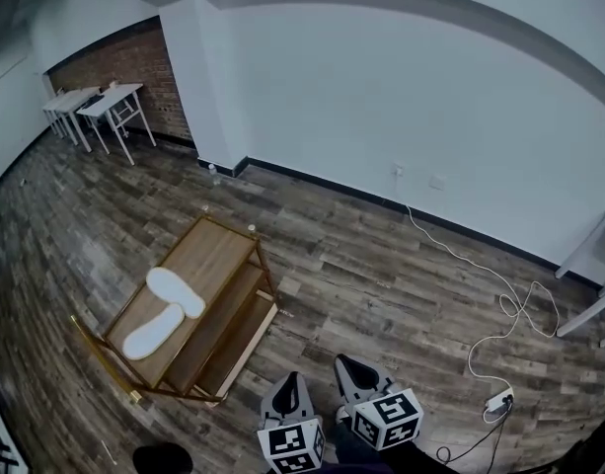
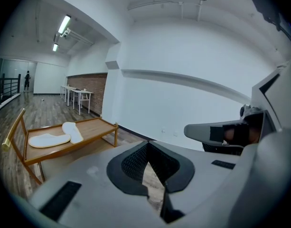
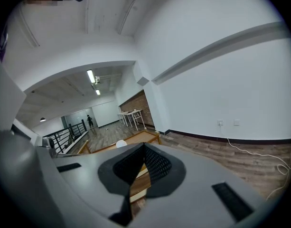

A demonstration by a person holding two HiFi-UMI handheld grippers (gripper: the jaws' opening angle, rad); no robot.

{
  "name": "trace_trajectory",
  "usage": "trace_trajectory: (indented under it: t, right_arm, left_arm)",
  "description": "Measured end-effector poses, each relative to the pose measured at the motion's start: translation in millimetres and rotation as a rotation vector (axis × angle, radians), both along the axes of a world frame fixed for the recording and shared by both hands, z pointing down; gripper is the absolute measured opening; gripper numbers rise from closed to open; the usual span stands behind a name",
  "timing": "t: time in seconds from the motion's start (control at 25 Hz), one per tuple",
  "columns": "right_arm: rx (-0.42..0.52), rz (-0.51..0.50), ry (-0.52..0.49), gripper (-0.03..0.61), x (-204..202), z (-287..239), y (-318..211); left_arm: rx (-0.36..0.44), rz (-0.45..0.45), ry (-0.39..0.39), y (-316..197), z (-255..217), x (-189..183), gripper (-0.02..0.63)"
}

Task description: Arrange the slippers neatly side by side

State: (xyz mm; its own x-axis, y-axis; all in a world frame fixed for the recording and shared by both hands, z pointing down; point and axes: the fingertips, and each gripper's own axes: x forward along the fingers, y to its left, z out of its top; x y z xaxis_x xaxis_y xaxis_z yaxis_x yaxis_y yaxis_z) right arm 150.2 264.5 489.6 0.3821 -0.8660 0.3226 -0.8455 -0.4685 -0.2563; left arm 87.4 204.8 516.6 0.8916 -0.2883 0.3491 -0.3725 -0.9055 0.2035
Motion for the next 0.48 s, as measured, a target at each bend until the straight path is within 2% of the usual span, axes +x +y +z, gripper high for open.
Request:
trace_trajectory:
  t: [0.48]
  right_arm:
    - [0.002,-0.155,-0.002,-0.002,48.1,-0.8,-18.2]
  left_arm:
    - [-0.005,-0.158,-0.009,-9.9,1.8,38.1,0.0]
